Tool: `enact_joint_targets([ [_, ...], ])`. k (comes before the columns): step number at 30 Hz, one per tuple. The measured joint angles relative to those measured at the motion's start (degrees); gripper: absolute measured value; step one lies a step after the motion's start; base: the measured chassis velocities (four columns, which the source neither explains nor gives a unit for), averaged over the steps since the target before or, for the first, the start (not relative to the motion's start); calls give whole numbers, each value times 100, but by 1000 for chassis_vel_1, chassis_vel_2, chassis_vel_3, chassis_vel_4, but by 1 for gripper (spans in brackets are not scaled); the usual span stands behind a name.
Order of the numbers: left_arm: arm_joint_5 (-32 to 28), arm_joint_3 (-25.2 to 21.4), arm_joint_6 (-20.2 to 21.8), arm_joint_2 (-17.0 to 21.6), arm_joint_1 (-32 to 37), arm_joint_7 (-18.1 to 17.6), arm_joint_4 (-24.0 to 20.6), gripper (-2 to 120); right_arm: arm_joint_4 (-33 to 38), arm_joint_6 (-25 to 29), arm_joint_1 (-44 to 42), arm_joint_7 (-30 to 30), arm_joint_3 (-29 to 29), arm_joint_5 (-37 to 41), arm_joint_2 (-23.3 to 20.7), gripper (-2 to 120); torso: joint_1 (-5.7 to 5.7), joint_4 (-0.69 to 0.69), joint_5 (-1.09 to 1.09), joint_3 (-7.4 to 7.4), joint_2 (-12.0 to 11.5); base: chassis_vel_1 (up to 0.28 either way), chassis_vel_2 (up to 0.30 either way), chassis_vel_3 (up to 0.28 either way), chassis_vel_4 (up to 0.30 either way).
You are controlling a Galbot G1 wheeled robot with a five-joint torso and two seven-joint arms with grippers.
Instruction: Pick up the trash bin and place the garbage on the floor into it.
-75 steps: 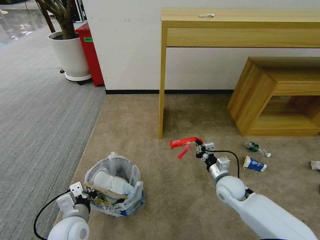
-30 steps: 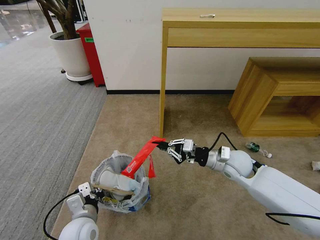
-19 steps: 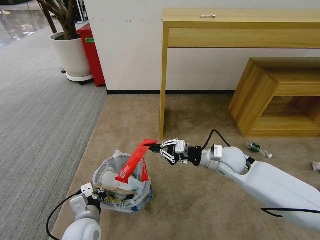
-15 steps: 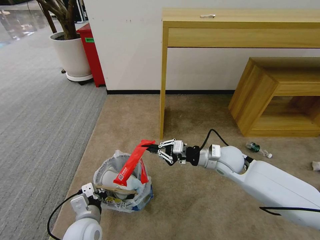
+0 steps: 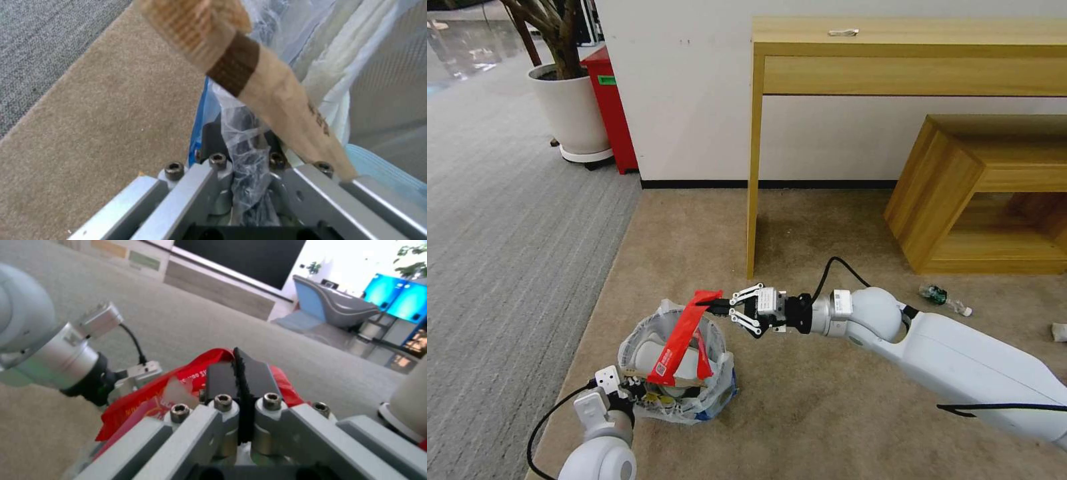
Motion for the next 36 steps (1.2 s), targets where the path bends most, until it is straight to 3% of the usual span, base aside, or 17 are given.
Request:
enact_joint_targets([
  [36, 196, 86, -41, -153, 348, 83, -381, 0, -582, 335, 203, -376, -297, -344, 374, 0, 1, -1, -2, 1, -2, 0, 0, 0, 0],
])
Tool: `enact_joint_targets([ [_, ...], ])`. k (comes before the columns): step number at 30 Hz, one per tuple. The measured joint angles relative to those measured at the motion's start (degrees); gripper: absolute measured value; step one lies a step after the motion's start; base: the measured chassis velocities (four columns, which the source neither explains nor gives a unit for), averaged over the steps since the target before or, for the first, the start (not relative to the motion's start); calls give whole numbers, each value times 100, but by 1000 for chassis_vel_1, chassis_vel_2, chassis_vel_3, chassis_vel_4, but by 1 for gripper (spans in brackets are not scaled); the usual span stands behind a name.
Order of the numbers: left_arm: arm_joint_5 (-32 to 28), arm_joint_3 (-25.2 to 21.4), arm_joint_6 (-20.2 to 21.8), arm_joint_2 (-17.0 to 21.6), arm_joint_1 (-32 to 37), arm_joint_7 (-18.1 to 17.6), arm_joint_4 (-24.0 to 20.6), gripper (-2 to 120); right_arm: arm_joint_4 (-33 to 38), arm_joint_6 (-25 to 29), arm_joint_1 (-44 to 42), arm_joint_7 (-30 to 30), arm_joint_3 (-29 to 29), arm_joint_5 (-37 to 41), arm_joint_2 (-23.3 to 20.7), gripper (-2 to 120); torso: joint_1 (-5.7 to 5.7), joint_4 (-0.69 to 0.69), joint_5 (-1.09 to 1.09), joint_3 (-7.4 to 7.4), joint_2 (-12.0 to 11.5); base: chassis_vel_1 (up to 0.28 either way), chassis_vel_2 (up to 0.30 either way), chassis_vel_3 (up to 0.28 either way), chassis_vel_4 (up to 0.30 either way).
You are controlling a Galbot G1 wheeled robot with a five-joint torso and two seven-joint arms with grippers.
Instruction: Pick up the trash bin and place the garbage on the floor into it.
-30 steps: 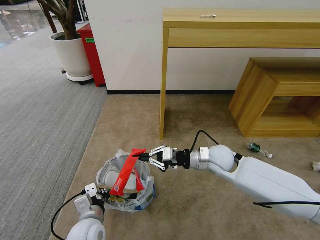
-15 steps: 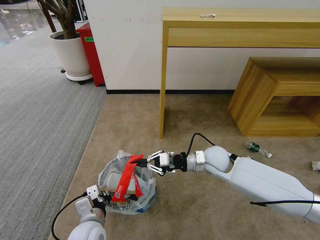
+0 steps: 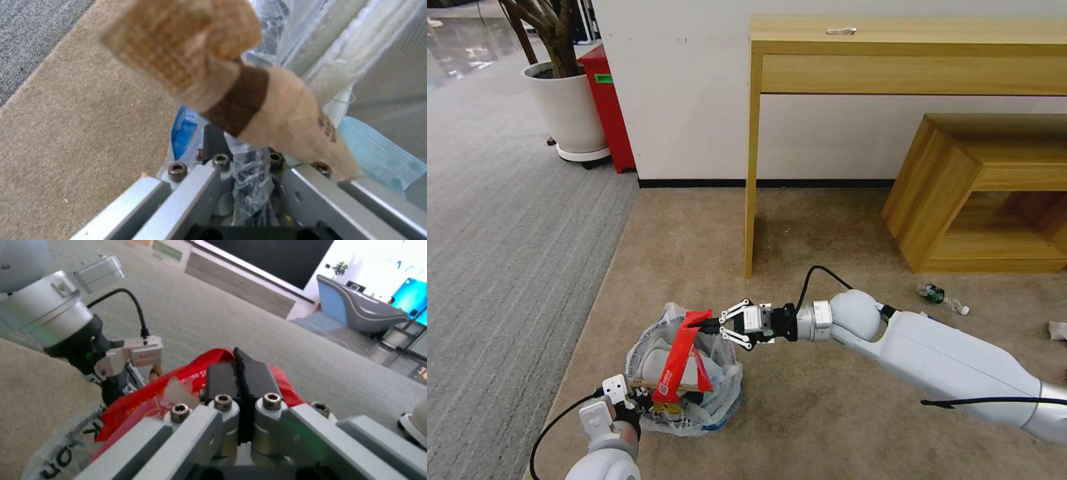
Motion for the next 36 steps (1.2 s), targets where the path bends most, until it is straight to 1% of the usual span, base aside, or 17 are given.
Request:
enact_joint_targets([
  [7, -22, -21, 0, 19, 8, 4, -20, 0, -146, 80, 73, -95, -41, -37, 41, 0, 0, 0, 1, 0, 0, 0, 0, 0, 0],
  [9, -97, -22, 26, 27, 4, -19, -31, 0, -161, 97, 74, -106, -54, -54, 41, 0, 0, 1, 1, -1, 0, 0, 0, 0, 0],
  [10, -262, -21, 92, 39, -17, -100, -44, 0, -160, 105, 83, -109, -72, -60, 46, 0, 0, 1, 3, -1, 1, 0, 0, 0, 0],
  [14, -447, -150, 159, 74, -39, -131, -39, 0, -169, 112, 162, -109, -116, -60, 91, 0, 0, 1, 1, -1, 1, 0, 0, 0, 0],
  [16, -583, -229, 249, 83, -34, -190, -129, 0, -170, 114, 189, -110, -139, -59, 99, 0, 0, 1, 1, -1, 1, 0, 0, 0, 0],
  [21, -752, -365, 303, 94, -30, -254, -313, 0, -171, 121, 260, -111, -176, -50, 129, 0, 0, 0, 0, -1, 1, 0, 0, 0, 0],
  [24, -983, -519, 358, 142, -3, -342, -527, 0, -177, 128, 393, -119, -260, -21, 185, 0, 0, 2, 1, -1, 1, 0, 0, 0, 0],
  [29, -1285, -671, 405, 197, -26, -440, -692, 0, -150, 129, 392, -120, -268, -20, 186, 0, 0, 1, 1, -1, 2, 0, 0, 0, 0],
  [36, -1585, -786, 460, 238, -94, -569, -812, 0, -104, 128, 365, -120, -244, -21, 137, 0, 0, 1, 1, -1, 2, 0, 0, 0, 0],
])
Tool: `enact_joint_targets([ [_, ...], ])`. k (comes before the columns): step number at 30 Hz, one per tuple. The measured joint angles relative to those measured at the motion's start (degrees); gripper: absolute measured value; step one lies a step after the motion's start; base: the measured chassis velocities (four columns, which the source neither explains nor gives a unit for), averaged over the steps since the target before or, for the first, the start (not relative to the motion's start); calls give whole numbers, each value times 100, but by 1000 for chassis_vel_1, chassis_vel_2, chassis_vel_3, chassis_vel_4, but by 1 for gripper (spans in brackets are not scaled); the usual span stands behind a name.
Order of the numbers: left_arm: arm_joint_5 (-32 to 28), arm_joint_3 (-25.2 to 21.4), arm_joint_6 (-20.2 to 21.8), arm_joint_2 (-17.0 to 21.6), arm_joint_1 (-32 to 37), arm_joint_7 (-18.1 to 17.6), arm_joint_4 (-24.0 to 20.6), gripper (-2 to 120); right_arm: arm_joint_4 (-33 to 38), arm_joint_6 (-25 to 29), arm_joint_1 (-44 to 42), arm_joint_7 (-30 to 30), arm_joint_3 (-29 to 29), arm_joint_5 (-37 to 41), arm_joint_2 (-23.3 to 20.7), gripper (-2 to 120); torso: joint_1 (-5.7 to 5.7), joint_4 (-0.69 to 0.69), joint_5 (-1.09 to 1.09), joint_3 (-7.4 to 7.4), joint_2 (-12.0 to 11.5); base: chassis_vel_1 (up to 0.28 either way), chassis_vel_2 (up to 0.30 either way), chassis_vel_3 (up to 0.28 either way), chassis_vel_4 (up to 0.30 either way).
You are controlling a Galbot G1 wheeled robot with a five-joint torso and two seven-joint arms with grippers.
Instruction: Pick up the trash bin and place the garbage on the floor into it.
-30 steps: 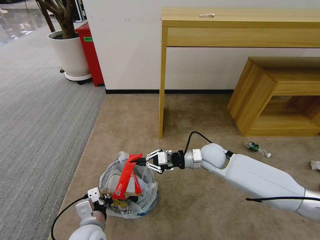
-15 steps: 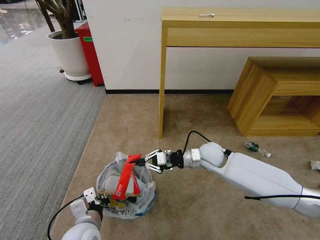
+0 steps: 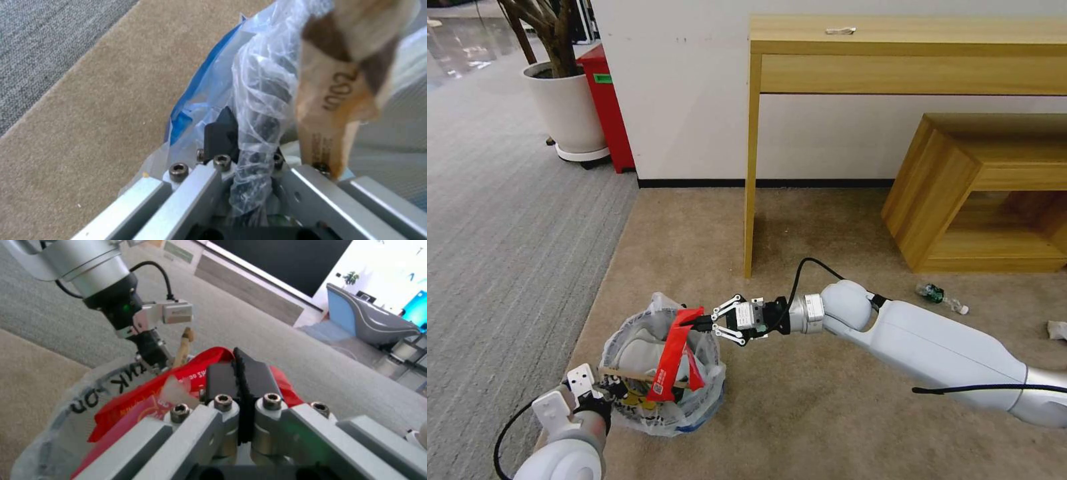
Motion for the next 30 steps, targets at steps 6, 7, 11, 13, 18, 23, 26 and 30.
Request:
enact_joint_targets([
  [6, -475, -123, 116, 144, -14, -226, -137, 0, 79, -13, -18, 3, 24, 14, -31, 0, 0, 0, 0, 0, 0, 0, 0, 0, 0],
  [7, -606, -153, 145, 190, -16, -297, -159, 0, 86, -14, -15, 4, 24, 16, -34, 0, 0, 0, 0, 0, 0, 0, 0, 0, 0],
  [11, -1200, -239, 251, 329, -38, -663, -222, 0, 88, -15, -1, 4, 27, 23, -44, 0, 0, 0, 1, 0, 0, 0, 0, 0, 0],
  [13, -1724, -281, 325, 448, -47, -1008, -236, 0, 99, -14, 8, 5, 28, 27, -51, 0, 0, 0, 0, 0, 0, 0, 0, 0, 0],
  [18, -2627, -340, 432, 825, -28, -1535, -325, 0, 134, -15, 12, 12, 39, 34, -75, 0, 0, 0, 1, 0, 0, 0, 0, 0, 0],
  [23, -3291, -392, 443, 1131, -37, -1928, -419, 0, 169, -17, -9, 14, 67, 39, -101, 0, 0, 0, 0, 0, 0, 0, 0, 0, 0],
  [26, -3712, -386, 443, 1281, -26, -2182, -448, 0, 190, -21, -17, 15, 81, 44, -115, 0, -1, 0, 0, 0, 0, 0, 0, 0, 0],
  [30, -4170, -372, 443, 1487, -59, -2479, -417, 0, 198, -26, -11, 21, 93, 54, -121, 0, -1, 0, 0, 0, 0, 0, 0, 0, 0],
])
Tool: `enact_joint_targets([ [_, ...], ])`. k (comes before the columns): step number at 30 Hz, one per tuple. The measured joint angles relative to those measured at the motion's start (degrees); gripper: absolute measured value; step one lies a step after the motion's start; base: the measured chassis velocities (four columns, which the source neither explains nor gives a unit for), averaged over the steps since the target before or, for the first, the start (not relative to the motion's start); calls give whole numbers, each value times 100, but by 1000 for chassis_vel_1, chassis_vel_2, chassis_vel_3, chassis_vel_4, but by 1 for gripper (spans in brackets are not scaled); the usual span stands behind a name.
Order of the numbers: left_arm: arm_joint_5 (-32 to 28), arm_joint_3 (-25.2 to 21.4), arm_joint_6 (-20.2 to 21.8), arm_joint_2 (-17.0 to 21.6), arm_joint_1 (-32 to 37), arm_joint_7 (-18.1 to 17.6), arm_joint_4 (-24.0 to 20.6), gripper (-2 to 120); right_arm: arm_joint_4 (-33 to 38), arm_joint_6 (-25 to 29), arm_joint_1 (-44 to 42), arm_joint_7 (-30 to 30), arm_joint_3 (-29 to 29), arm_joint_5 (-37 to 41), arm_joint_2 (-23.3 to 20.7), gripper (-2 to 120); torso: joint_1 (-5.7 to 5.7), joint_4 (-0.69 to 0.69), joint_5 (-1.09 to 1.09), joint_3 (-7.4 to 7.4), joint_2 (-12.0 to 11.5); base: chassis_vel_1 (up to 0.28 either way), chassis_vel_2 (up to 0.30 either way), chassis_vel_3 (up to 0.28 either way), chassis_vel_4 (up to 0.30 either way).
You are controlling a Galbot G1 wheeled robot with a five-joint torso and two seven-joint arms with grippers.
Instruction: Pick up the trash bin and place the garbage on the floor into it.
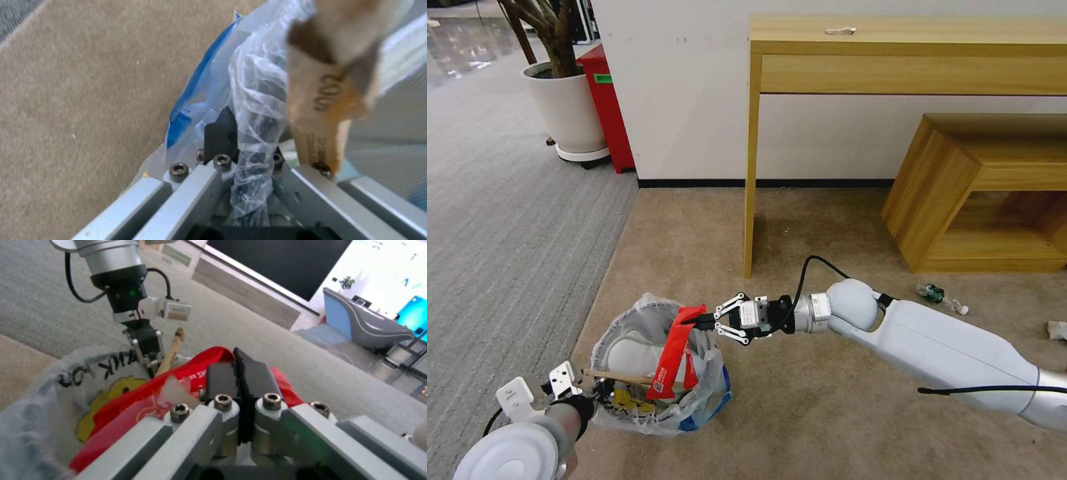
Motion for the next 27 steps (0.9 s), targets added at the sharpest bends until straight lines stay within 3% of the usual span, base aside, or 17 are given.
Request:
enact_joint_targets([
  [7, -507, 48, -2, 273, 11, -242, -22, 0, -18, -5, 77, 3, -18, 31, 6, 0, 0, 0, 0, 0, 0, 0, 0, 0, 0],
  [27, -497, 182, -8, 214, 63, -268, -273, 0, -226, -43, 472, 52, -555, 37, 301, 0, 0, 0, 0, 0, 0, 0, 0, 0, 0],
])
